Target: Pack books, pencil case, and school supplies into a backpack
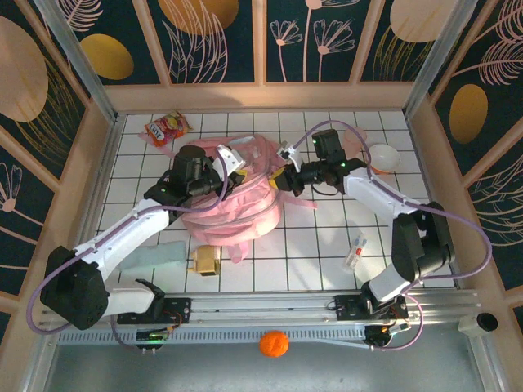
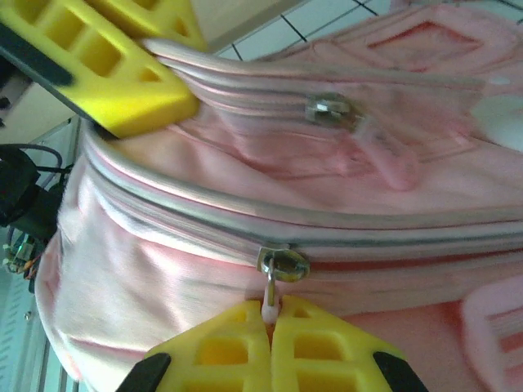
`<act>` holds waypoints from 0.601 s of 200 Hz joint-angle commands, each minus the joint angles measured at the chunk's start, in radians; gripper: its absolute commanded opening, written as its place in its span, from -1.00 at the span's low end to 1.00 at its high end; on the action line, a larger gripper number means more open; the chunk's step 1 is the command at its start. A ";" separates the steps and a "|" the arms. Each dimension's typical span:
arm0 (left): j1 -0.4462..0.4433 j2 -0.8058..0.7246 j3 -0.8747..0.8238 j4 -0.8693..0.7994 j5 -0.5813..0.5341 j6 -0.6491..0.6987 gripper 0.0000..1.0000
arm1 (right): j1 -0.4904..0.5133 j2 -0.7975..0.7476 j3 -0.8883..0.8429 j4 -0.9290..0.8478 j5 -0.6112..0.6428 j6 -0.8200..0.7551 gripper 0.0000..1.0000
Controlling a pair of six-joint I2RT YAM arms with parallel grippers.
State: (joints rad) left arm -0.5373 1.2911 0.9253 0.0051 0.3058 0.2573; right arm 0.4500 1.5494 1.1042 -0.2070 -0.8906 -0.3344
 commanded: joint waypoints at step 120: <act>-0.048 0.362 0.403 0.113 -0.526 -0.681 -1.00 | 0.178 -0.183 -0.089 0.142 0.401 0.707 -1.00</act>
State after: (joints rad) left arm -0.6216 1.6032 1.2251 0.0025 0.0216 -0.2455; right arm 0.5461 1.4158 1.0142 -0.0402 -0.4313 0.2379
